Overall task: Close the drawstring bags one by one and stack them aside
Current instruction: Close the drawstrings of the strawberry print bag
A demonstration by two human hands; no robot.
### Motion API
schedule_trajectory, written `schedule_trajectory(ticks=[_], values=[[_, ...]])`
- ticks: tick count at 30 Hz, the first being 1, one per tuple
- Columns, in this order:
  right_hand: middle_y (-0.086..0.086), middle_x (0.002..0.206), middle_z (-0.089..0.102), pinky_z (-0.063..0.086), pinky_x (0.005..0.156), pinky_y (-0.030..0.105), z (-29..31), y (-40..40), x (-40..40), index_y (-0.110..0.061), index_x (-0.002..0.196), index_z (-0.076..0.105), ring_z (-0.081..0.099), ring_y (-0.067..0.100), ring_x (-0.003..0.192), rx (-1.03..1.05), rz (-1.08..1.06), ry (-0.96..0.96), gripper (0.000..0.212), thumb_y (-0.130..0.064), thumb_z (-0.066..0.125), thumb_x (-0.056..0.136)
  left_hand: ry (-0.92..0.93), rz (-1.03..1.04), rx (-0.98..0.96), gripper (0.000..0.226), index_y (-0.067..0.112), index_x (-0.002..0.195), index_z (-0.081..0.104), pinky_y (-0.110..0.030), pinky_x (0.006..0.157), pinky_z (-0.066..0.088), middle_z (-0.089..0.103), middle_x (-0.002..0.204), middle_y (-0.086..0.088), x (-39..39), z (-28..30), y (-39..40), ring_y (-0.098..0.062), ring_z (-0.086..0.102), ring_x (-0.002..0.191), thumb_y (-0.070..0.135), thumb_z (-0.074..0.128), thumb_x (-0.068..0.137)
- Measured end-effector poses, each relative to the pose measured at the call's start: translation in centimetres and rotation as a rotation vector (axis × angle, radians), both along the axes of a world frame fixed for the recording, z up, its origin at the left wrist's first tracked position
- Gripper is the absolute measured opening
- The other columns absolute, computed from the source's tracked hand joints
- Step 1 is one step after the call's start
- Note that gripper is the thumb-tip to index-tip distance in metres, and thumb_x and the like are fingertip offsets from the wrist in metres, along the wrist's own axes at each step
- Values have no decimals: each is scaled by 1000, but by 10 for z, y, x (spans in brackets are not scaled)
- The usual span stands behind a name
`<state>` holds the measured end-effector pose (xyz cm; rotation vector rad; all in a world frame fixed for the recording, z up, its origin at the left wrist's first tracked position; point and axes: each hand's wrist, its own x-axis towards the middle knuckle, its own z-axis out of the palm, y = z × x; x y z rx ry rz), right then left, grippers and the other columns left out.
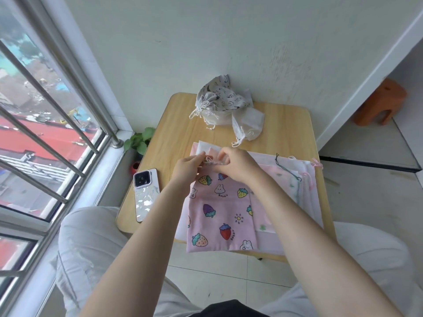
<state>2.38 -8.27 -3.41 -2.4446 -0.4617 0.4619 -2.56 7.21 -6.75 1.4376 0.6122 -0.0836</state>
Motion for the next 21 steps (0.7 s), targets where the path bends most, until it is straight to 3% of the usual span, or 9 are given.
schedule_trajectory(ticks=[2, 5, 6, 8, 10, 13, 15, 18, 21], values=[[-9, 81, 60, 46, 69, 31, 0, -12, 3, -21, 84, 64, 57, 12, 76, -8, -18, 0, 34, -55, 63, 85, -7, 65, 2, 27, 16, 79, 74, -34, 77, 51, 70, 82, -4, 0, -2, 3, -19, 62, 75, 36, 62, 94], [-3, 60, 45, 33, 59, 31, -3, -32, 7, -17, 61, 42, 45, 18, 59, -33, -69, 28, 47, -47, 45, 98, -9, 136, 21, 34, 12, 76, 62, -33, 74, 47, 58, 78, -6, 1, -6, 7, -20, 54, 74, 40, 61, 94], [1, 61, 46, 32, 60, 31, -4, -37, 9, -15, 62, 43, 47, 22, 61, -42, -96, 40, 47, -43, 42, 99, -6, 160, 31, 32, 13, 79, 59, -33, 74, 46, 55, 77, -6, 1, -8, 8, -20, 51, 75, 42, 60, 94], [7, 78, 63, 36, 65, 30, -5, -49, 12, -8, 78, 62, 59, 26, 77, -33, -141, 89, 44, -39, 41, 100, 8, 196, 65, 31, 15, 77, 60, -32, 74, 46, 54, 72, -4, 1, -10, 7, -19, 51, 72, 41, 57, 95], [4, 97, 69, 39, 67, 25, -4, -57, 11, -12, 97, 72, 61, 18, 89, 45, -181, 184, 37, -36, 43, 99, 21, 210, 92, 33, 16, 74, 61, -33, 75, 48, 56, 72, -3, 2, -12, 6, -20, 53, 73, 41, 56, 95], [0, 104, 70, 42, 68, 24, -3, -66, 6, -23, 97, 74, 59, 10, 86, 195, -240, 308, 26, -39, 54, 91, 36, 218, 115, 34, 17, 74, 62, -37, 78, 52, 59, 78, -6, 1, -13, 6, -22, 57, 77, 44, 55, 94], [-3, 105, 68, 42, 69, 22, -4, -72, 3, -27, 103, 72, 59, 7, 85, 246, -228, 353, 19, -35, 64, 87, 50, 222, 109, 35, 16, 77, 62, -37, 77, 51, 61, 81, -7, 1, -13, 4, -23, 60, 78, 47, 54, 93], [1, 100, 65, 40, 64, 17, -11, -76, 1, -19, 109, 68, 59, 6, 82, 238, -210, 326, 25, -13, 68, 85, 66, 234, 103, 34, 17, 80, 65, -40, 81, 55, 64, 84, -7, -1, -11, 2, -25, 61, 79, 46, 53, 94], [3, 78, 67, 43, 61, 18, -19, -78, 1, -9, 115, 66, 58, 10, 70, 254, -263, 318, 29, -6, 66, 86, 72, 235, 107, 35, 17, 80, 63, -37, 77, 52, 61, 82, -6, -1, -8, 1, -24, 59, 76, 47, 53, 94]])
